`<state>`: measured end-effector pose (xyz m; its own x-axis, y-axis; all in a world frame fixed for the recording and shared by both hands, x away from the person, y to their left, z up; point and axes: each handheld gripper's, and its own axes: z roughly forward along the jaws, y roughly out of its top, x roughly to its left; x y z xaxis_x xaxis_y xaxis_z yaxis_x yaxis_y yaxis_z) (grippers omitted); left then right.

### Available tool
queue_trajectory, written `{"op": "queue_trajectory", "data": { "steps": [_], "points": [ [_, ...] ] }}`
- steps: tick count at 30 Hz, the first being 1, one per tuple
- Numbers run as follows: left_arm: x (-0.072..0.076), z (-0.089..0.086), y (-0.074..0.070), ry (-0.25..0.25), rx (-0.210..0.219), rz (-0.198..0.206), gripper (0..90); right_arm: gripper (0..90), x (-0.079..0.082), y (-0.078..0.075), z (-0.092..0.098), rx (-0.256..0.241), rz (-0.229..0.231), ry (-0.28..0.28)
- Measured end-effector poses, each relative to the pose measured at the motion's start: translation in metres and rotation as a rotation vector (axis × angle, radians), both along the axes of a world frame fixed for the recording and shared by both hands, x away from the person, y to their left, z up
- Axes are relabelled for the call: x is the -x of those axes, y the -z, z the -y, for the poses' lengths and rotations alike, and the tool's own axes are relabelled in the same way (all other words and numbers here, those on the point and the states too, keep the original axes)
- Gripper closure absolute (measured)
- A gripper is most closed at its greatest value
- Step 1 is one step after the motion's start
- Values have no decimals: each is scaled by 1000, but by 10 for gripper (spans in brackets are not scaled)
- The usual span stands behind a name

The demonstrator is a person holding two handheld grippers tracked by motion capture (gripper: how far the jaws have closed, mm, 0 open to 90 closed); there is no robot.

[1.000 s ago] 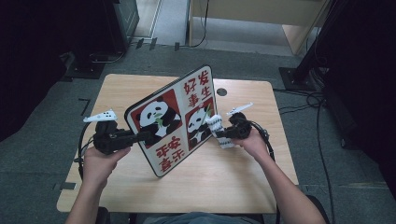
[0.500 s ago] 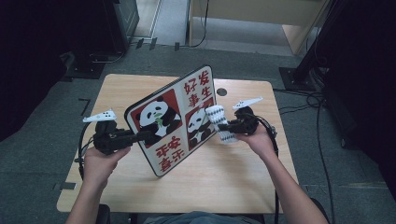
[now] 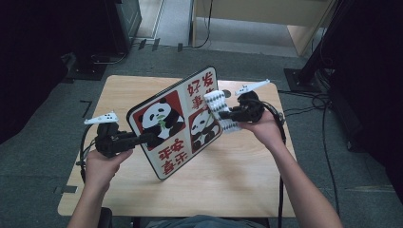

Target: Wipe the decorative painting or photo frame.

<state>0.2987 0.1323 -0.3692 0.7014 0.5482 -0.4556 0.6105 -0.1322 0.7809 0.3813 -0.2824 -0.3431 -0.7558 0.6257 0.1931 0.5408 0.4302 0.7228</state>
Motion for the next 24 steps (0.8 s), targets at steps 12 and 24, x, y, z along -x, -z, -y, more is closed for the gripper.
{"op": "queue_trajectory", "data": {
  "steps": [12, 24],
  "points": [
    [-1, 0, 0, -9, 1, -1, 761, 794, -16, -85, -33, -5, 122, -34],
    [-2, -1, 1, -6, 10, -7, 758, 792, -29, -132, -65, 3, 216, -40]
  ]
}}
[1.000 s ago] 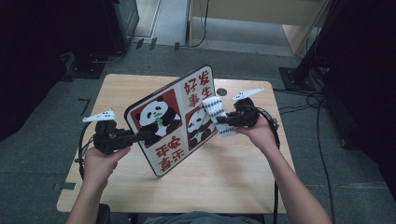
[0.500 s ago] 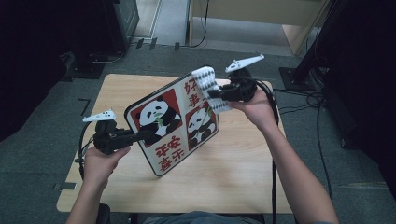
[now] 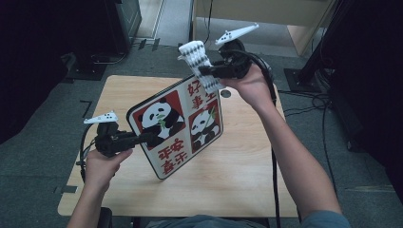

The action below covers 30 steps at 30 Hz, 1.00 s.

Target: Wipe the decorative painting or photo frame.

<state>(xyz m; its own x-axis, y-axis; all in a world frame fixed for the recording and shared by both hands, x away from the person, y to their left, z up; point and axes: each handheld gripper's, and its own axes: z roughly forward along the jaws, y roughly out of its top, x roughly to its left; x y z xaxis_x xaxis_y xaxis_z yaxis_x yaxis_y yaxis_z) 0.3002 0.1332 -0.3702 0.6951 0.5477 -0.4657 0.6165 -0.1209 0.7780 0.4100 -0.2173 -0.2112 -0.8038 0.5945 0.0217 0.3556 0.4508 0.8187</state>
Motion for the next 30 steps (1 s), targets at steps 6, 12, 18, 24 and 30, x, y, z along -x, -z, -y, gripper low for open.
{"op": "queue_trajectory", "data": {
  "steps": [6, 12, 18, 24, 30],
  "points": [
    [-1, -1, 1, 8, 6, -3, 758, 792, -12, -6, -16, 7, 16, 3],
    [-2, -2, 1, 12, 10, -3, 759, 791, -18, 14, -24, 31, -31, -7],
    [-2, -3, 1, 15, 10, -2, 759, 789, -13, 22, -20, 17, -50, -25],
    [-2, -3, 1, 16, 8, -1, 760, 789, -10, 26, -16, 16, -63, -33],
    [-3, -3, 2, 17, 9, -1, 760, 789, -7, 31, -15, 19, -65, -45]
  ]
}}
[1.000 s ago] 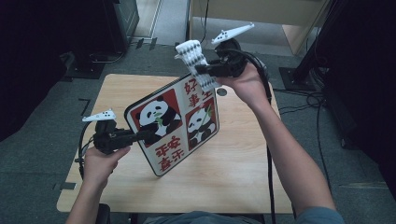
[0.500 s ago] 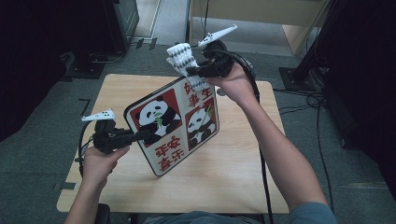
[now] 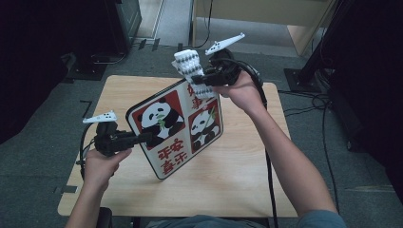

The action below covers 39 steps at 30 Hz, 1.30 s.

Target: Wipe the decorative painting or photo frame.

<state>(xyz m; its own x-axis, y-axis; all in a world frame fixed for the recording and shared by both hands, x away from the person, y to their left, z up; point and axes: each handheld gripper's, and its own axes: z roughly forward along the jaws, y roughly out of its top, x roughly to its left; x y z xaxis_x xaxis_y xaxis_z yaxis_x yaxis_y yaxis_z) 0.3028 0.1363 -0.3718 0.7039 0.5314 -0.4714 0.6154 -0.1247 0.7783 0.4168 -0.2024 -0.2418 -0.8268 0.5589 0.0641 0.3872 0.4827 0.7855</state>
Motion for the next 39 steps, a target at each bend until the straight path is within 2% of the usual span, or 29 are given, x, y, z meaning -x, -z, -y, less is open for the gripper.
{"op": "queue_trajectory", "data": {
  "steps": [14, 28, 39],
  "points": [
    [0, -1, 0, 4, 0, -1, 761, 780, 6, 17, 5, 33, -19, -24],
    [0, 0, 0, 3, 1, 1, 762, 780, 7, 30, 10, 36, -40, -23],
    [0, 0, 0, 5, -2, 2, 763, 775, 10, 52, 15, 60, -72, -16]
  ]
}}
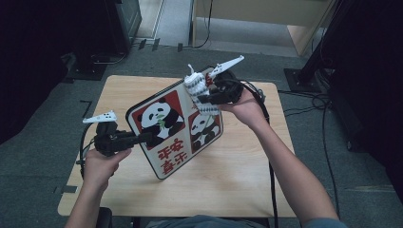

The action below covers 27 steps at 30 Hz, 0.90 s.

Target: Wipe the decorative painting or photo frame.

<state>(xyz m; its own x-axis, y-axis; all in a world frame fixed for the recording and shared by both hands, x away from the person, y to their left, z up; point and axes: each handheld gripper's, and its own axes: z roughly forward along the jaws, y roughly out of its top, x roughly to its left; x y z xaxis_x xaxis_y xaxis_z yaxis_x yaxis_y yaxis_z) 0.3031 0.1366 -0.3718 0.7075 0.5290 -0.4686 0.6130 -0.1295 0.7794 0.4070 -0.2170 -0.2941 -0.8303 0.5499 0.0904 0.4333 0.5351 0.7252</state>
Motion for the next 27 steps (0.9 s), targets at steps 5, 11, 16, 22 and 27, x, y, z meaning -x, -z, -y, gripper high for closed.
{"op": "queue_trajectory", "data": {
  "steps": [5, 11, 16, 22, 27],
  "points": [
    [0, 0, 0, -1, -2, 0, 764, 774, 1, 7, 1, 6, -15, 2],
    [0, 0, 0, 0, -2, 1, 764, 774, 2, 14, 3, 3, -25, 4],
    [0, 0, 0, 1, -1, 0, 763, 773, 3, 20, 5, -2, -36, 6],
    [0, 0, 0, -1, -1, -1, 763, 774, 4, 28, 7, -4, -50, 8],
    [0, 0, 0, 0, 0, -2, 763, 773, 5, 33, 8, 0, -57, 8]
  ]
}}
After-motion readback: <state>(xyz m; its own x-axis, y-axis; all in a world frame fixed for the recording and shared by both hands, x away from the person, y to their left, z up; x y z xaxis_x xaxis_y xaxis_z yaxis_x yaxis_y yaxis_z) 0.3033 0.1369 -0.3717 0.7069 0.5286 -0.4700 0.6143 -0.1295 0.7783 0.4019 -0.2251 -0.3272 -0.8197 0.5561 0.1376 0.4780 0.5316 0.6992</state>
